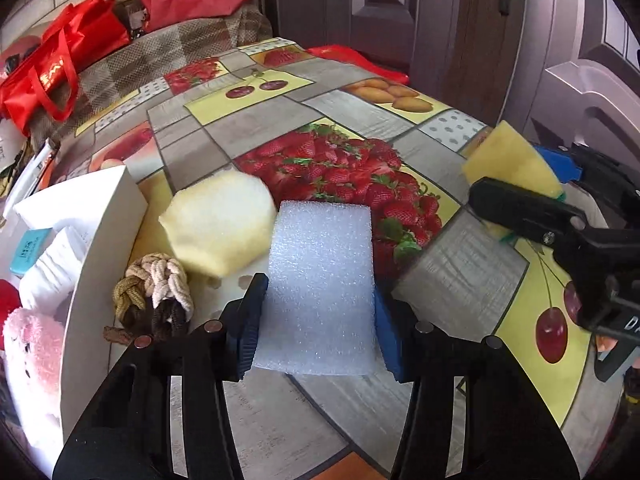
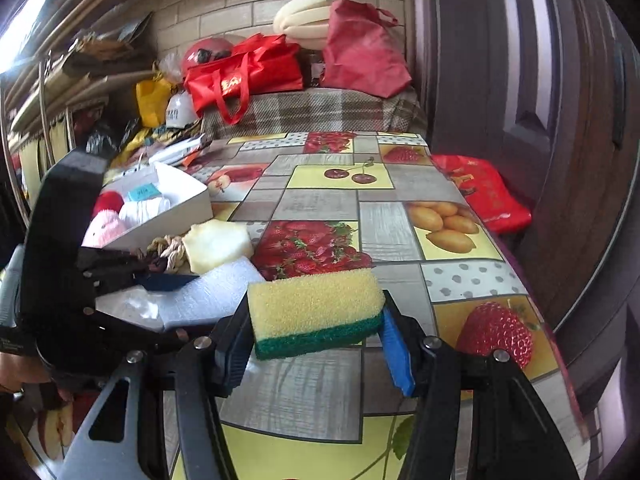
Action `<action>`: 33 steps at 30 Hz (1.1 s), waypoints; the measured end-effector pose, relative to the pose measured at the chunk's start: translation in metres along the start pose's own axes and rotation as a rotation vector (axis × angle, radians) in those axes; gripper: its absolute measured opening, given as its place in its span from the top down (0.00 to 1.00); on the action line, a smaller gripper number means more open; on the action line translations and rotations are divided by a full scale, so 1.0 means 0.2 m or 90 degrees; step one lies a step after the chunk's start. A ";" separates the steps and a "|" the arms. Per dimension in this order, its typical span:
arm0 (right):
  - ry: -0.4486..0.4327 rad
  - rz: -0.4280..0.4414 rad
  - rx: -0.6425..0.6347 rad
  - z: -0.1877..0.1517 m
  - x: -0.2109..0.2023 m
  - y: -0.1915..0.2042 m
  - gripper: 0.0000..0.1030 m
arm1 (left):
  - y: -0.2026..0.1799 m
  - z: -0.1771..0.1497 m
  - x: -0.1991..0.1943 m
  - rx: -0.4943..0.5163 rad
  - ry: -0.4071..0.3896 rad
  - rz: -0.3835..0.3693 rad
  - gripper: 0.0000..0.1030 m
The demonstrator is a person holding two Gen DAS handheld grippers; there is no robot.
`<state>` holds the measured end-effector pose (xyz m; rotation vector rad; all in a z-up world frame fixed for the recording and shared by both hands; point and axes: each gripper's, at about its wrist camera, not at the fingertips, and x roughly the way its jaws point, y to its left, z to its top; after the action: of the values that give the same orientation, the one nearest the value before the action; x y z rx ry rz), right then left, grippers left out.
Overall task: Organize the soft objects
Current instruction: 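Grasp the white foam block with the left tool while the right tool holds the sponge, then carry the foam block and sponge with both tools over the white box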
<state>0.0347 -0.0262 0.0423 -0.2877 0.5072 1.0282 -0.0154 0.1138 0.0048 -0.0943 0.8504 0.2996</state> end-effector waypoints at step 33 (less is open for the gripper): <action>-0.104 0.016 0.011 0.04 -0.07 0.41 0.43 | 0.34 -0.50 -0.73 -0.078 -0.309 0.148 0.51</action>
<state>-0.0403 0.0080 0.0564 -0.1802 0.3729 1.0620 -0.1996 0.1262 0.0513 -0.0340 0.3599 0.5670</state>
